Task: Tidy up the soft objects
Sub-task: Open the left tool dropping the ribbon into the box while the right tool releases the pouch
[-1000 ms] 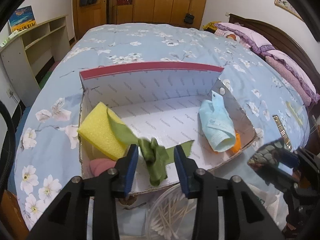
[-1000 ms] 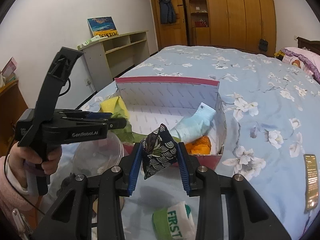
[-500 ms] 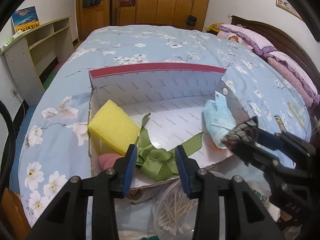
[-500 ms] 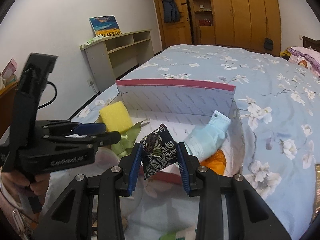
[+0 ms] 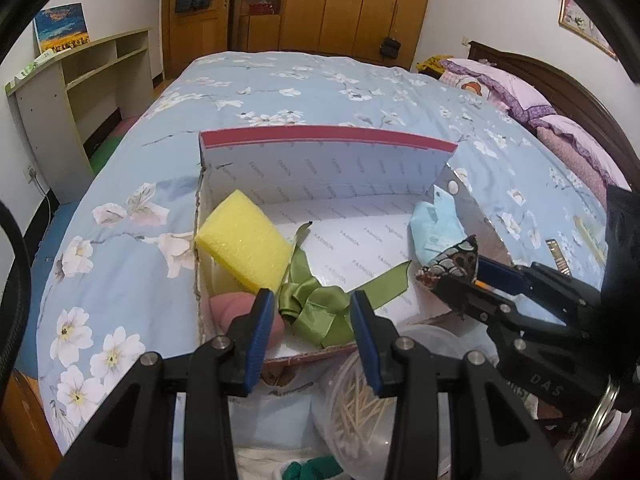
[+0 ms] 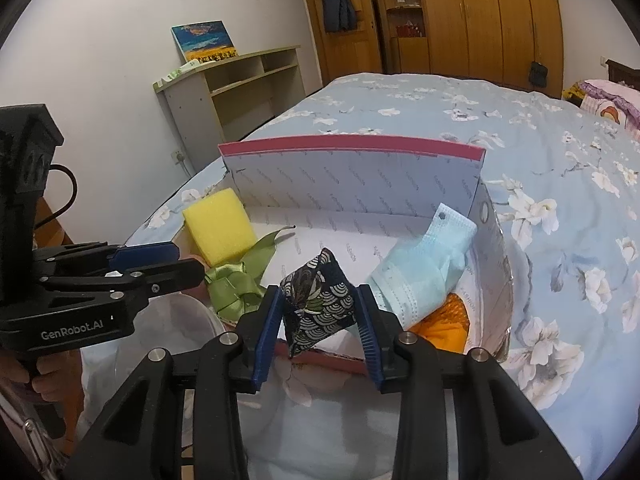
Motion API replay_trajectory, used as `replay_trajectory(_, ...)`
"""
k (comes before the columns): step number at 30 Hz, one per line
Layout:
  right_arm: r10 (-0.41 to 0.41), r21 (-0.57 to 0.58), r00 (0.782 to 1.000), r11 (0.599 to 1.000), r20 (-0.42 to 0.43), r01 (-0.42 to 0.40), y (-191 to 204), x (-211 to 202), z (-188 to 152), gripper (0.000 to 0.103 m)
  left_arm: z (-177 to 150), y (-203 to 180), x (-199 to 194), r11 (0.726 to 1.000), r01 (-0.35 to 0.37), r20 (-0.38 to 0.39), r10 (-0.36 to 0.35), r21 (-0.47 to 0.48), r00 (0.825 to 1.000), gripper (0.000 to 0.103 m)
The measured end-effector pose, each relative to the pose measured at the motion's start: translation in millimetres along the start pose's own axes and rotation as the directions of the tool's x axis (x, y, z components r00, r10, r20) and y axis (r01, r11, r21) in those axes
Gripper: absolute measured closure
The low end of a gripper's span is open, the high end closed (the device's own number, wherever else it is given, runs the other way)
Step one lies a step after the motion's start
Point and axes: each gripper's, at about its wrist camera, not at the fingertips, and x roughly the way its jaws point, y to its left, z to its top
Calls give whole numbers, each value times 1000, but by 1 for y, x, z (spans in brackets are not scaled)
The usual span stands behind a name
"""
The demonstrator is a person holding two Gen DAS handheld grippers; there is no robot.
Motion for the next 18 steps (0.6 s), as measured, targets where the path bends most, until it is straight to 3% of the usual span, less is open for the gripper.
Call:
replay_trajectory(5,10,11,1000,1000,11,-10,-1,-2,0,55,-2,2,-4,1000,-4,5,4,-7,1000,62)
replay_trajectory(18,9,15,1000,1000,27,-9,2,-23,-5,54,-8,1,-26,1000,-10,29,10,-10,1000,62)
